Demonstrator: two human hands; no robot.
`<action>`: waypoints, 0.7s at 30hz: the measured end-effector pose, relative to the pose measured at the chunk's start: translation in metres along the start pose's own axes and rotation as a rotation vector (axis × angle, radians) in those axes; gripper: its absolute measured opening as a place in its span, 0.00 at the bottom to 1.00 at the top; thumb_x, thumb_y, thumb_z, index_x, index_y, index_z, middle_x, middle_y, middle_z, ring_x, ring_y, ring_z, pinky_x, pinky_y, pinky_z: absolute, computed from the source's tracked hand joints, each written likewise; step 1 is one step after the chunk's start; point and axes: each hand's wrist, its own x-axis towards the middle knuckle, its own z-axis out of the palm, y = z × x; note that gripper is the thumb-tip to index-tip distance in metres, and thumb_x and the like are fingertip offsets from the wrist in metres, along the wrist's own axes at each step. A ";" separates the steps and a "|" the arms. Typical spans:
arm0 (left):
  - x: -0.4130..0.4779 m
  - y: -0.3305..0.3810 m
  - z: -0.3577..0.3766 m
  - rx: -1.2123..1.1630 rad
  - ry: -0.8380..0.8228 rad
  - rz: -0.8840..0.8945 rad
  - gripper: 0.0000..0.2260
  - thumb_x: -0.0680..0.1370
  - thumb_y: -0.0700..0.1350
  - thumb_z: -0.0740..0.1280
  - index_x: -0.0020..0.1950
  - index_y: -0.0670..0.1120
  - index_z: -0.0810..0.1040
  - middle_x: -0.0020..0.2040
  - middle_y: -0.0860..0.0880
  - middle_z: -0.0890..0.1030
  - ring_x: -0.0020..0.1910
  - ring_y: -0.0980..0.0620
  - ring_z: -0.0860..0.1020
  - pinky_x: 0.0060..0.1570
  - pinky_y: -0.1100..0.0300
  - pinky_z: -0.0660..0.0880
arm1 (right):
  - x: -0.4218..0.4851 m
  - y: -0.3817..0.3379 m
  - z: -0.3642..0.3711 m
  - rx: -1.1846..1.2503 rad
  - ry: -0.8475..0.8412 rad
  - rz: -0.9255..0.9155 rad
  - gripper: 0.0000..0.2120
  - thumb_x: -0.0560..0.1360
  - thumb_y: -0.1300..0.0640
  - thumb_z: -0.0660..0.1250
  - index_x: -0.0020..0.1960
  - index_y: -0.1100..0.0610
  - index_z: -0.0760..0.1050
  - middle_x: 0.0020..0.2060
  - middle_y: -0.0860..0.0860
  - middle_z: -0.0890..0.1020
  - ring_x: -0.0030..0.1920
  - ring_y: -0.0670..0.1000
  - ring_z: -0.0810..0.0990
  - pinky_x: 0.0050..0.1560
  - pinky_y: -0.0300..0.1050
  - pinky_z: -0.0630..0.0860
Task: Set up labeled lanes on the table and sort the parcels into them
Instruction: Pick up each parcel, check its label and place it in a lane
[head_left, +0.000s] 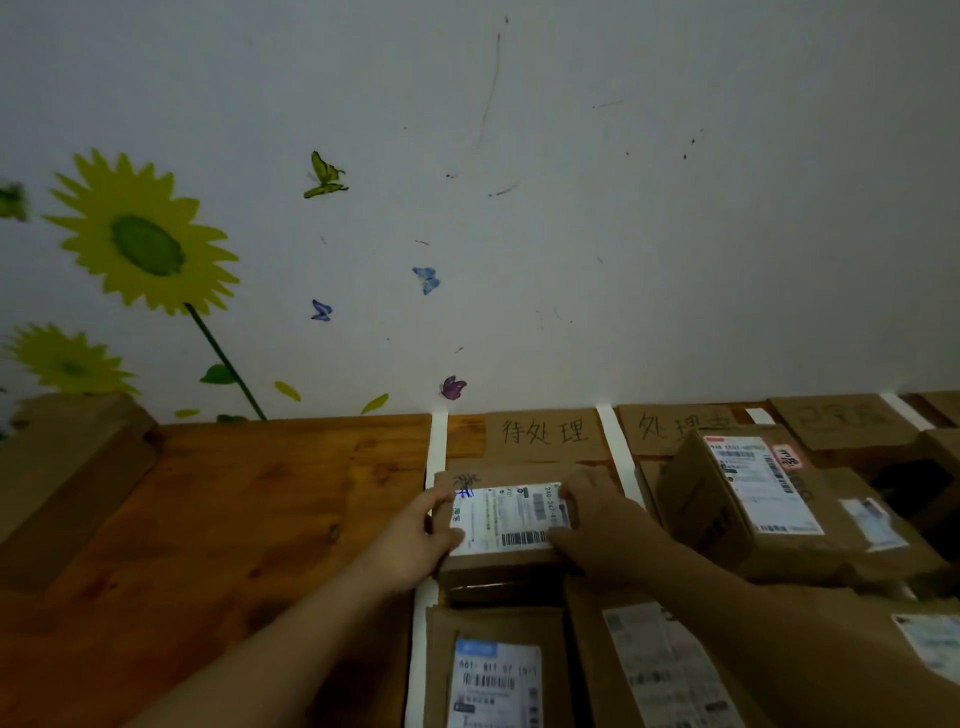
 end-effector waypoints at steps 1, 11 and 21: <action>-0.002 -0.001 0.002 0.033 -0.008 0.010 0.25 0.78 0.43 0.64 0.73 0.54 0.61 0.57 0.52 0.75 0.45 0.61 0.76 0.34 0.71 0.74 | -0.002 0.000 0.001 0.006 0.009 -0.016 0.21 0.70 0.42 0.68 0.59 0.45 0.65 0.62 0.49 0.67 0.60 0.50 0.71 0.57 0.47 0.77; -0.023 -0.001 -0.006 0.386 0.030 0.034 0.31 0.77 0.57 0.63 0.76 0.59 0.51 0.78 0.52 0.50 0.75 0.46 0.56 0.71 0.49 0.58 | -0.008 -0.024 -0.009 -0.319 0.005 -0.088 0.26 0.74 0.38 0.59 0.68 0.50 0.64 0.67 0.52 0.68 0.66 0.53 0.66 0.66 0.51 0.67; -0.099 -0.098 -0.155 0.468 0.193 -0.111 0.31 0.78 0.58 0.61 0.77 0.53 0.53 0.78 0.47 0.49 0.77 0.46 0.49 0.74 0.53 0.51 | -0.016 -0.183 0.020 -0.340 0.001 -0.296 0.27 0.76 0.38 0.57 0.70 0.50 0.65 0.67 0.53 0.68 0.67 0.54 0.65 0.65 0.50 0.66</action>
